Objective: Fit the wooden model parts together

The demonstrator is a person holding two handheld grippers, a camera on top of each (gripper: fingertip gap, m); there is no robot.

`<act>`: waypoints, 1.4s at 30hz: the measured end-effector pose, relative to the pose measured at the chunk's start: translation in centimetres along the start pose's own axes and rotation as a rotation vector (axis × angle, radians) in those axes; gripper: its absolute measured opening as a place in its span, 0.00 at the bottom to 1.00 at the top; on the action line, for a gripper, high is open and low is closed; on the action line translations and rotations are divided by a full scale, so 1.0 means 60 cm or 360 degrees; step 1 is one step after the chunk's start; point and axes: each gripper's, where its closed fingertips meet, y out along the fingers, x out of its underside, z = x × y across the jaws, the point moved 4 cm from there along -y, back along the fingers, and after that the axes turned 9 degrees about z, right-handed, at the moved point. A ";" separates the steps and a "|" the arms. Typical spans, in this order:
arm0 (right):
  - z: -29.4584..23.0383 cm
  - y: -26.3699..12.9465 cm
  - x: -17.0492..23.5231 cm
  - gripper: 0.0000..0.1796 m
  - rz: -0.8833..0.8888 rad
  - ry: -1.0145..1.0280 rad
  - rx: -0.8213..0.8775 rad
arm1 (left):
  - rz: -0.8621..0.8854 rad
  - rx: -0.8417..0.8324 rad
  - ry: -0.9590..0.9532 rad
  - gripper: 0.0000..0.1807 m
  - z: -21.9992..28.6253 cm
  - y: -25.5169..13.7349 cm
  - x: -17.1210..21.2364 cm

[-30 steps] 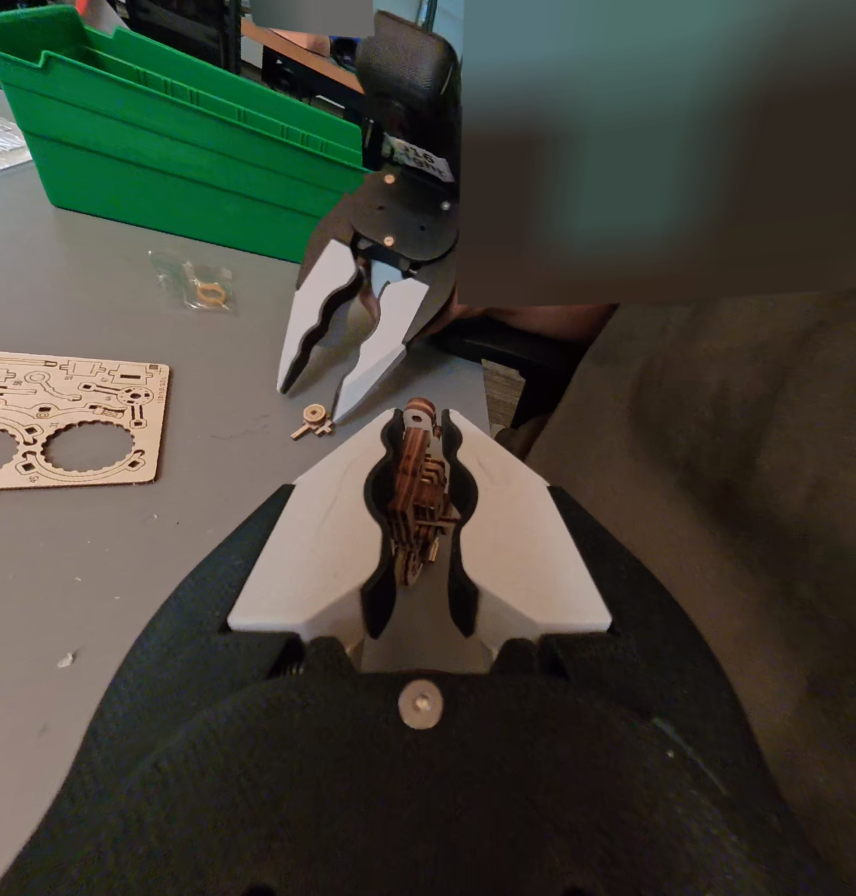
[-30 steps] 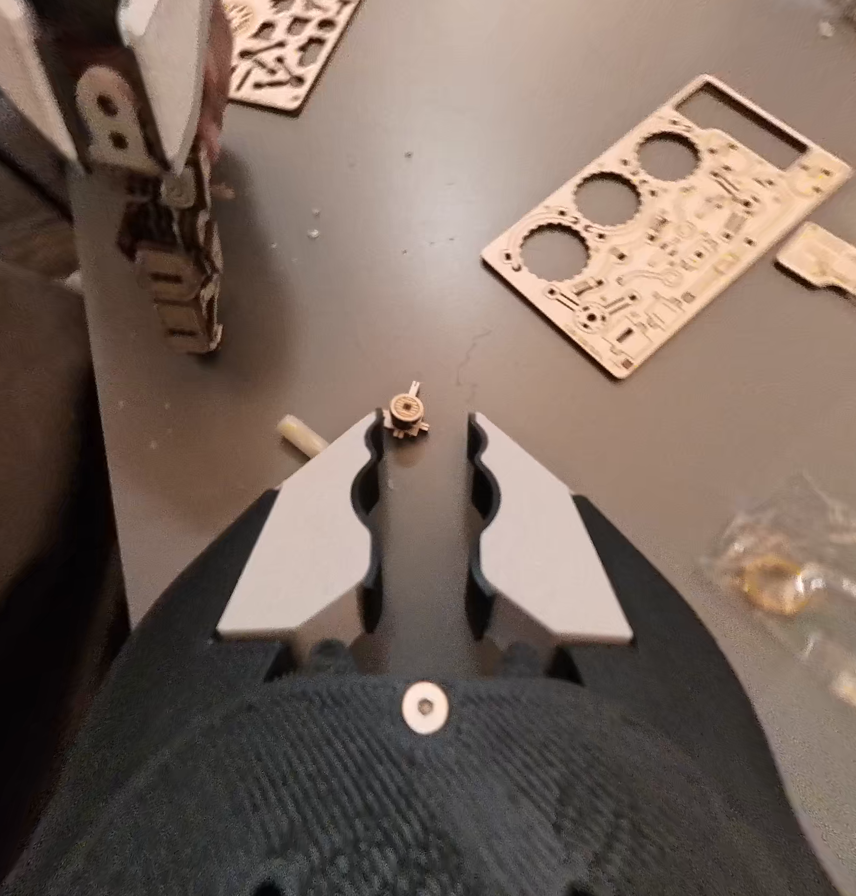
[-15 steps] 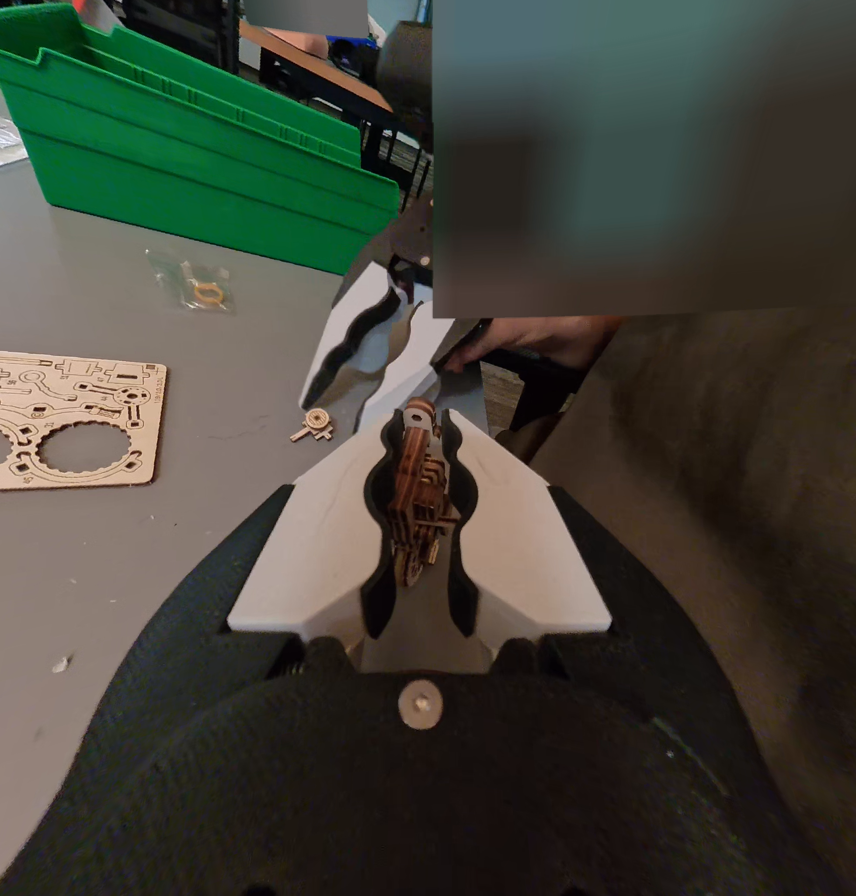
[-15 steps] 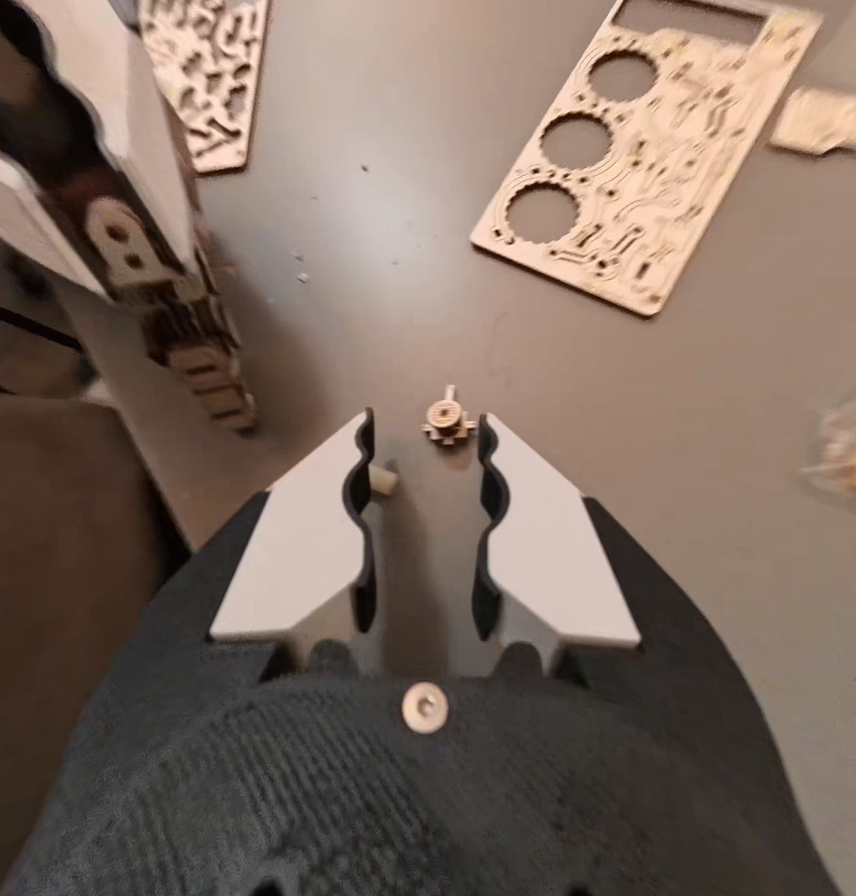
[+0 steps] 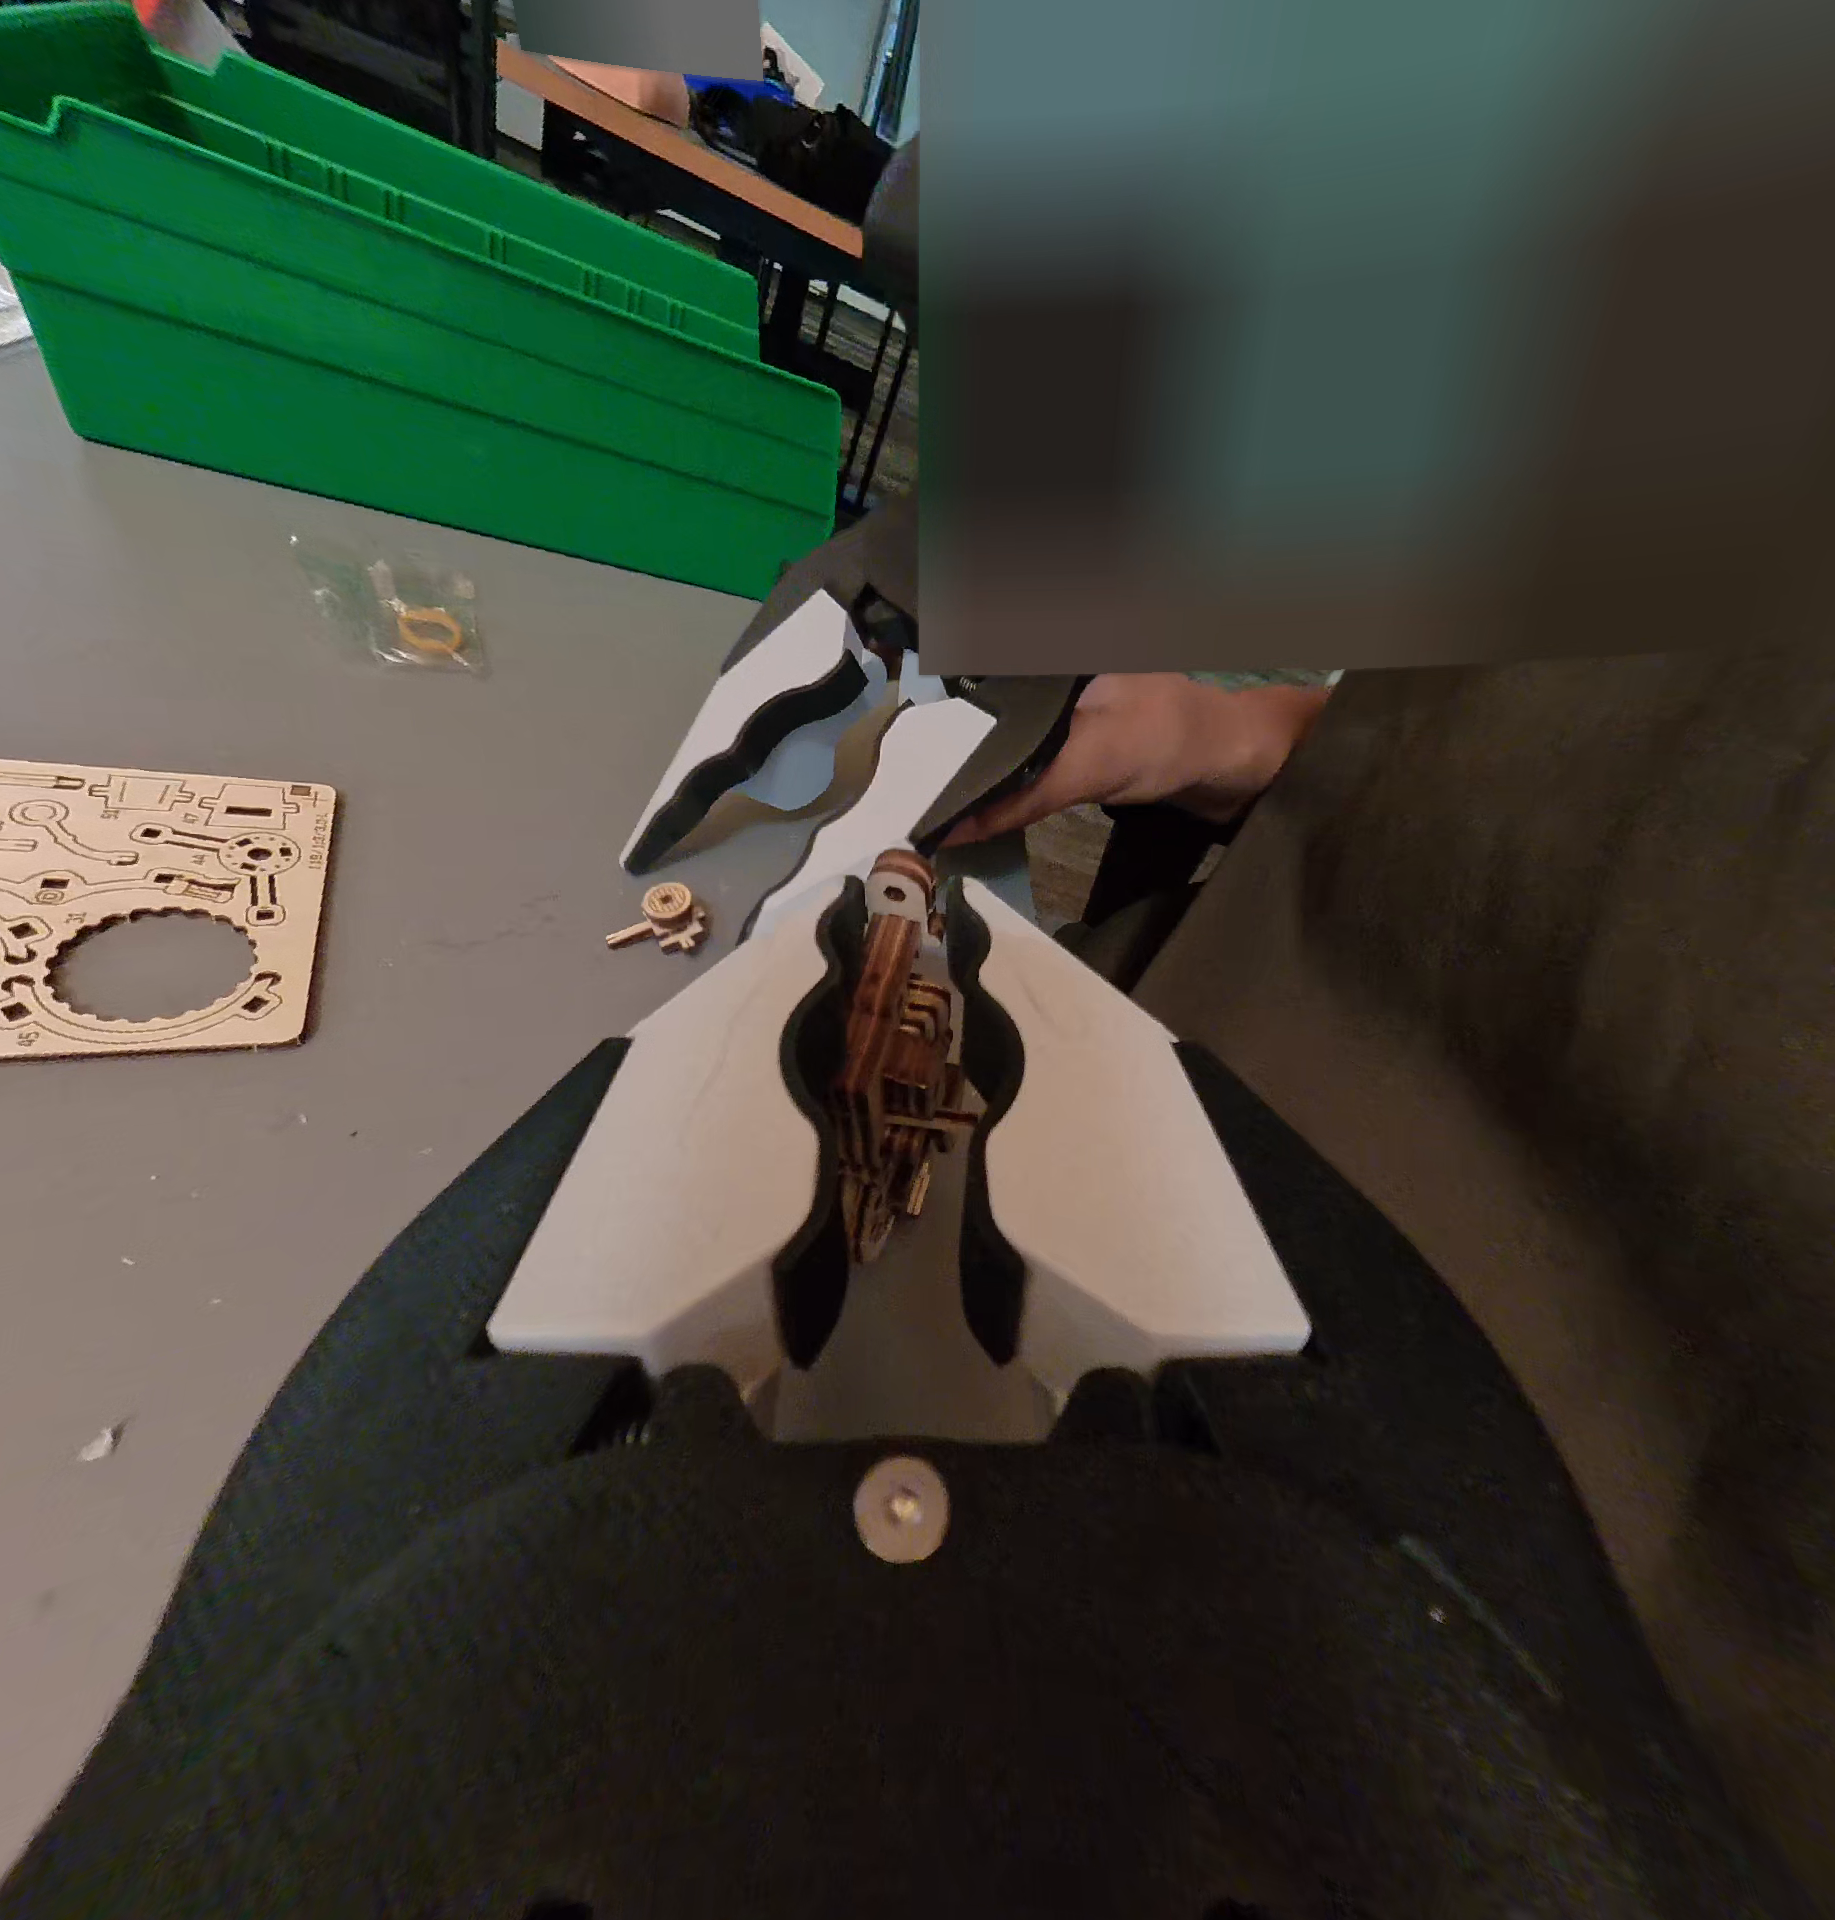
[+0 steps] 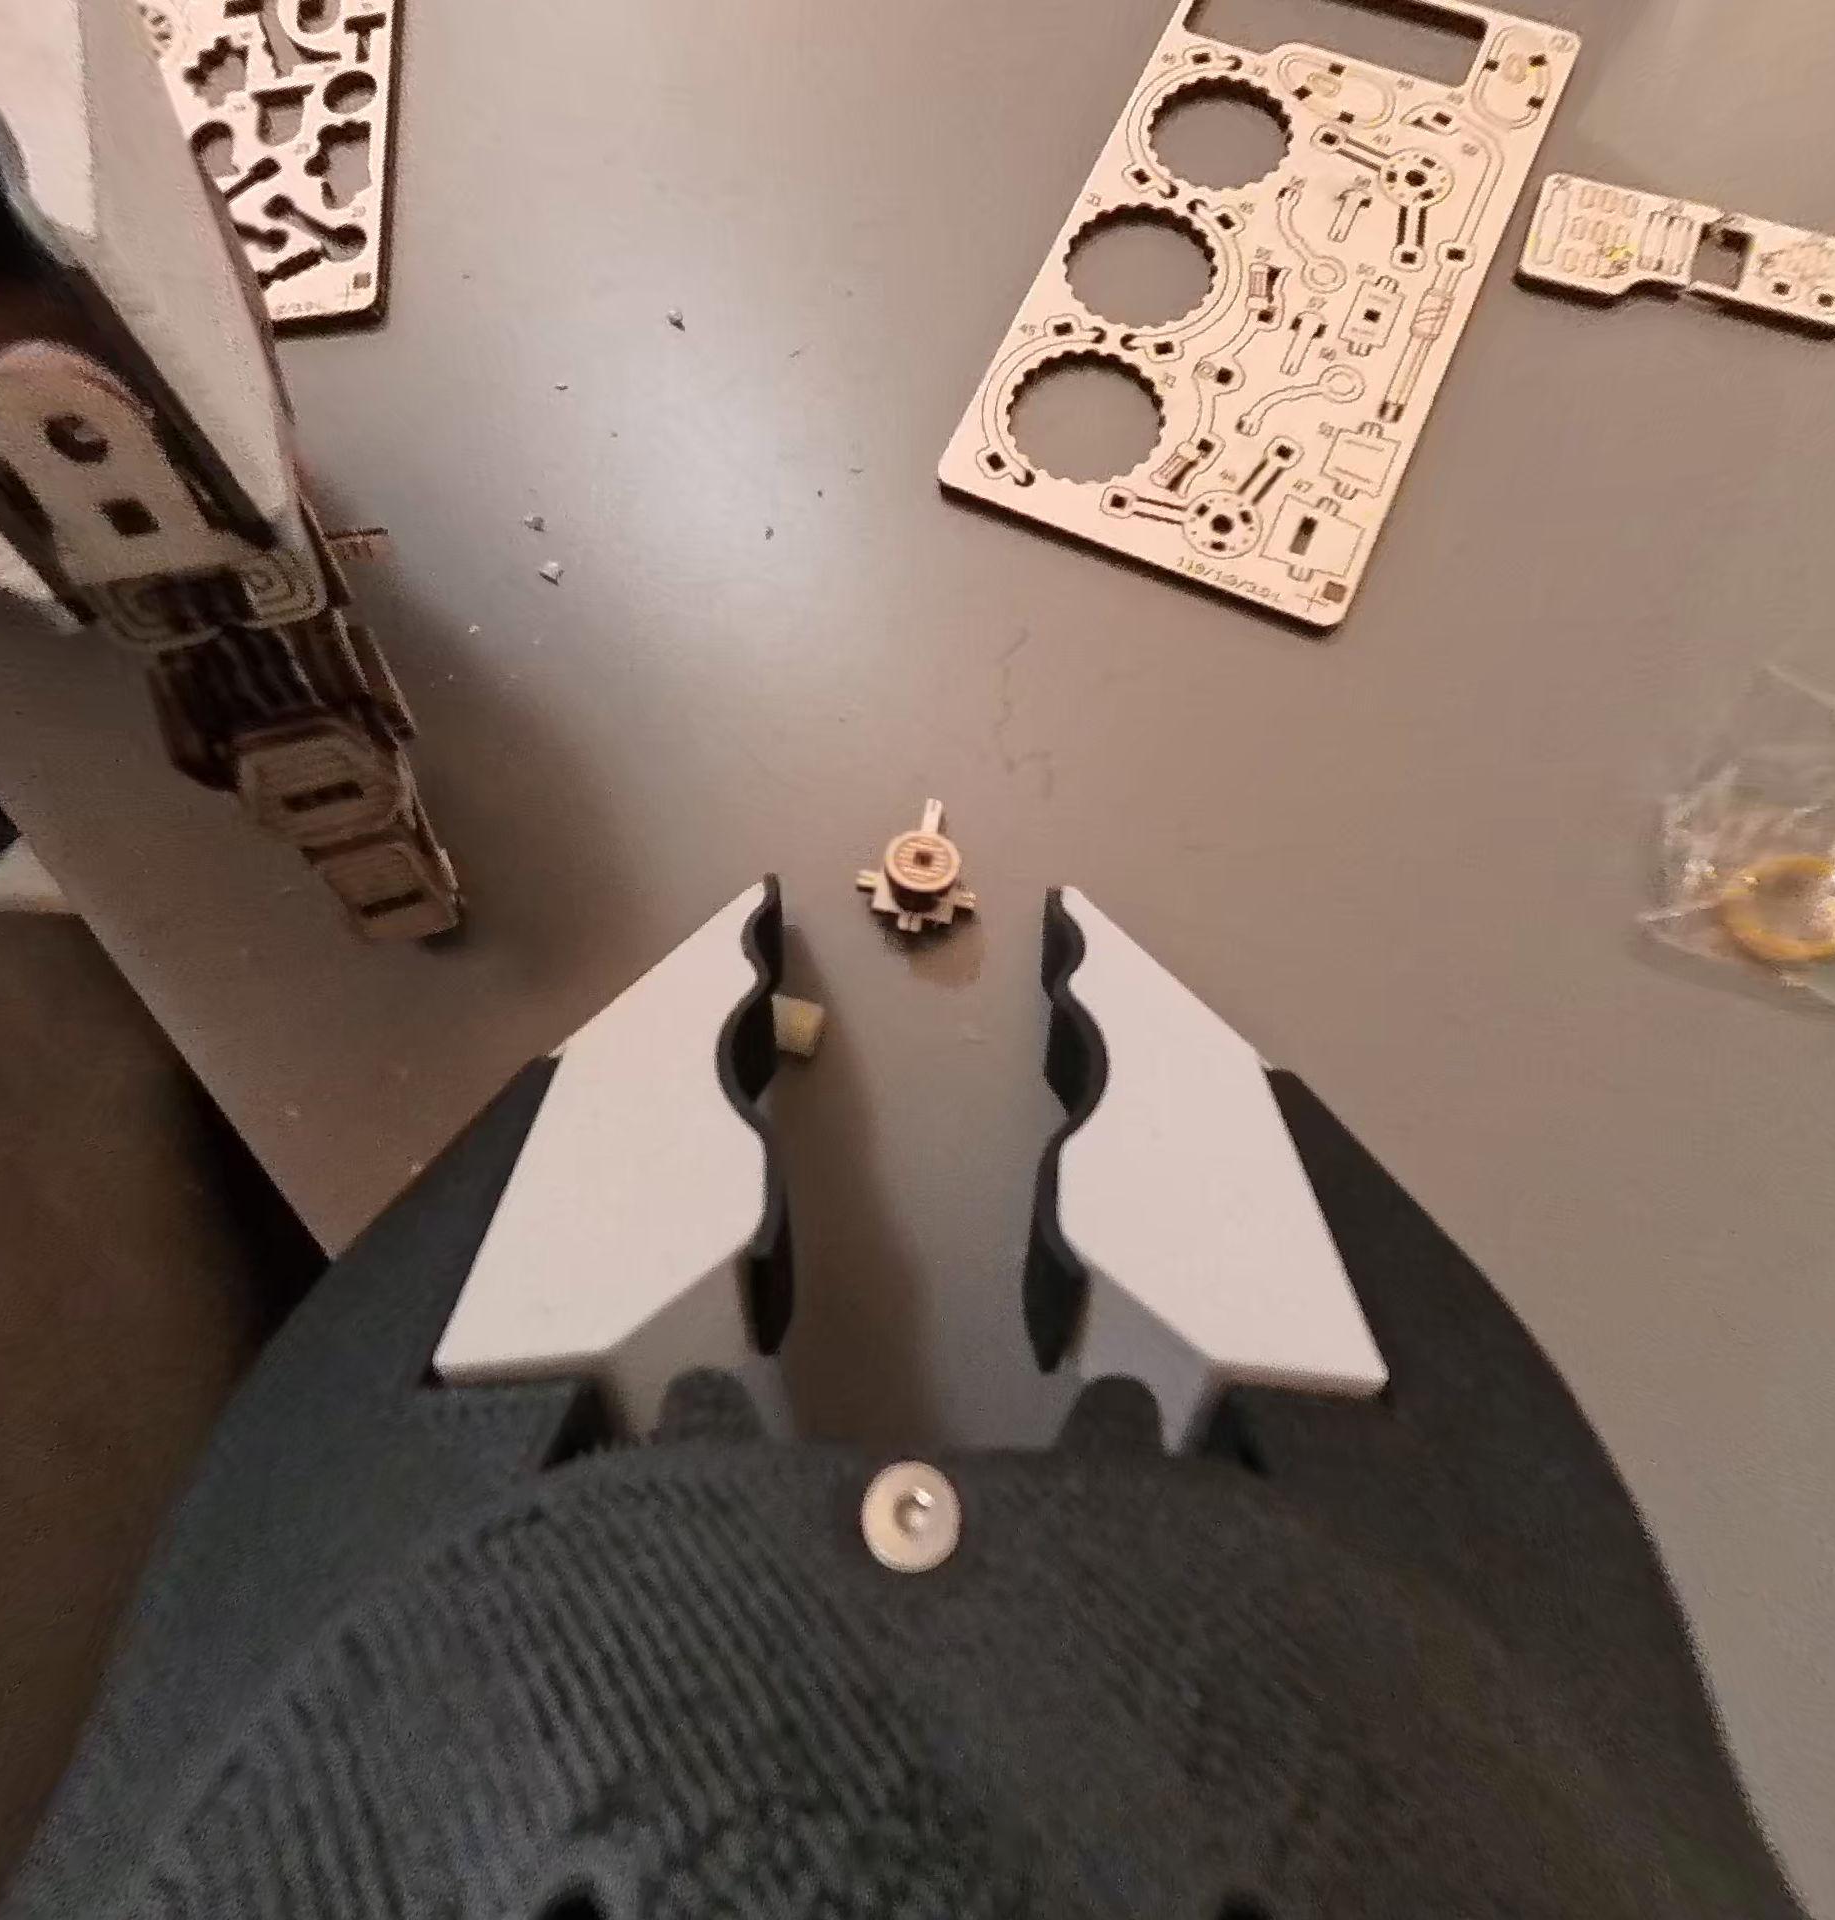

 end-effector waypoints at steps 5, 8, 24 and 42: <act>0.012 0.005 0.001 0.23 0.0023 -0.0032 0.0091 | -0.0005 0.0018 -0.0002 0.08 0.003 0.001 0.001; 0.019 0.004 0.002 0.19 0.0033 -0.0017 0.0111 | -0.0005 0.0011 0.0005 0.07 0.003 0.000 0.000; 0.014 0.005 0.002 0.12 0.0063 -0.0045 -0.0027 | -0.0002 0.0019 -0.0001 0.07 0.004 0.001 0.001; -0.067 -0.093 -0.096 0.12 0.0269 -0.0253 -0.0986 | -0.0050 -0.0025 0.0065 0.07 0.012 0.019 0.003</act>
